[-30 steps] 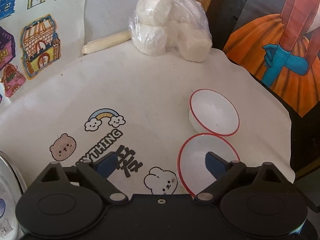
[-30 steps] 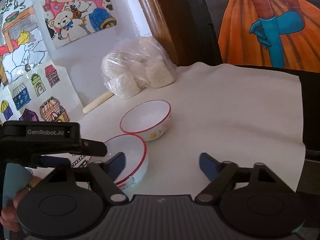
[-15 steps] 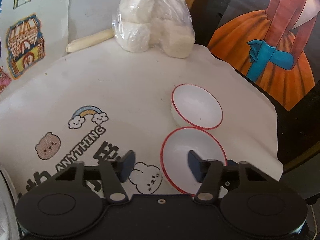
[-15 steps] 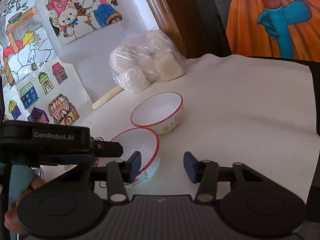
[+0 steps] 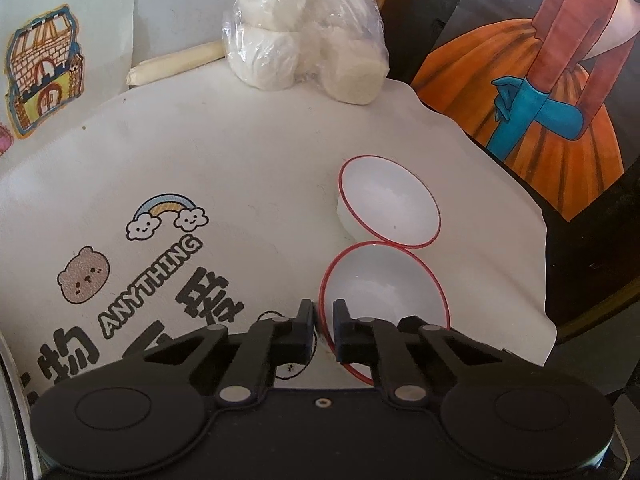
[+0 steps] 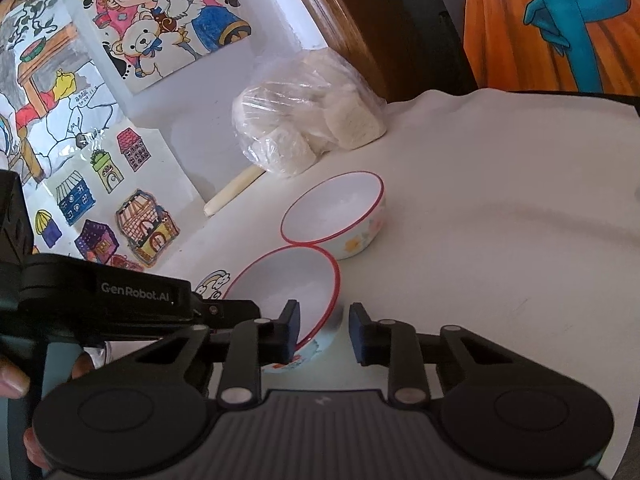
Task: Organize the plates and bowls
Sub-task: 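Lift the white bowl with both grippers and carry it over the steel bowl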
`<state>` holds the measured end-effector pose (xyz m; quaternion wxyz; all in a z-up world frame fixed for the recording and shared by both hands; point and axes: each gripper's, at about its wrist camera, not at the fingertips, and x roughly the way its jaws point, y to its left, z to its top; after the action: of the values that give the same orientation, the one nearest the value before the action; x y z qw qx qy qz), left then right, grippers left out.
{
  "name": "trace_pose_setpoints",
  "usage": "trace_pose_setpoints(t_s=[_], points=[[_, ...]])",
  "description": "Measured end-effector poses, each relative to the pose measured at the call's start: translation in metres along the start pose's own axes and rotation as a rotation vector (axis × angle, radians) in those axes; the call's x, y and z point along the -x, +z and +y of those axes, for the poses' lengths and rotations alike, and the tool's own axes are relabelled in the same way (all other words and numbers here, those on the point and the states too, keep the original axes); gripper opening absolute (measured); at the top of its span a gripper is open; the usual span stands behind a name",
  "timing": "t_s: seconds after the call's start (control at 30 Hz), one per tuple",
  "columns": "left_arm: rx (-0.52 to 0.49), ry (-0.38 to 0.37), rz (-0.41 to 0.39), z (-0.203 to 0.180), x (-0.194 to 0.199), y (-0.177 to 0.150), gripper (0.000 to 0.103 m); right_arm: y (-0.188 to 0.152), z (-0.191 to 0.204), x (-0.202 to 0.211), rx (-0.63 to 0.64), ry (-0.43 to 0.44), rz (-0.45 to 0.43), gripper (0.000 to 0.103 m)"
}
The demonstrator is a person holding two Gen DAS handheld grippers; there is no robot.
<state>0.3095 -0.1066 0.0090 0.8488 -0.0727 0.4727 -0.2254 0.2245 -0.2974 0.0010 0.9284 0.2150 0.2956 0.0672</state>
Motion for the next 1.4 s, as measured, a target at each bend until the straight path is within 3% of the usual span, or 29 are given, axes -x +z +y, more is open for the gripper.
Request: trace_pose_setpoints(t_s=[0.4, 0.8, 1.17, 1.4], points=[[-0.008, 0.001, -0.038, -0.006, 0.018, -0.007, 0.009, -0.005, 0.01, 0.009, 0.006, -0.033, -0.014, 0.023], [0.001, -0.009, -0.13, -0.002, 0.074, -0.021, 0.009, -0.005, 0.042, 0.044, 0.069, 0.01, -0.068, 0.023], [0.059, 0.008, -0.192, 0.028, 0.125, -0.054, 0.009, -0.026, 0.086, 0.065, 0.17, 0.07, -0.038, 0.023], [0.106, 0.007, -0.171, 0.05, 0.136, -0.079, 0.009, -0.044, 0.101, 0.07, 0.206, 0.1, 0.019, 0.023]])
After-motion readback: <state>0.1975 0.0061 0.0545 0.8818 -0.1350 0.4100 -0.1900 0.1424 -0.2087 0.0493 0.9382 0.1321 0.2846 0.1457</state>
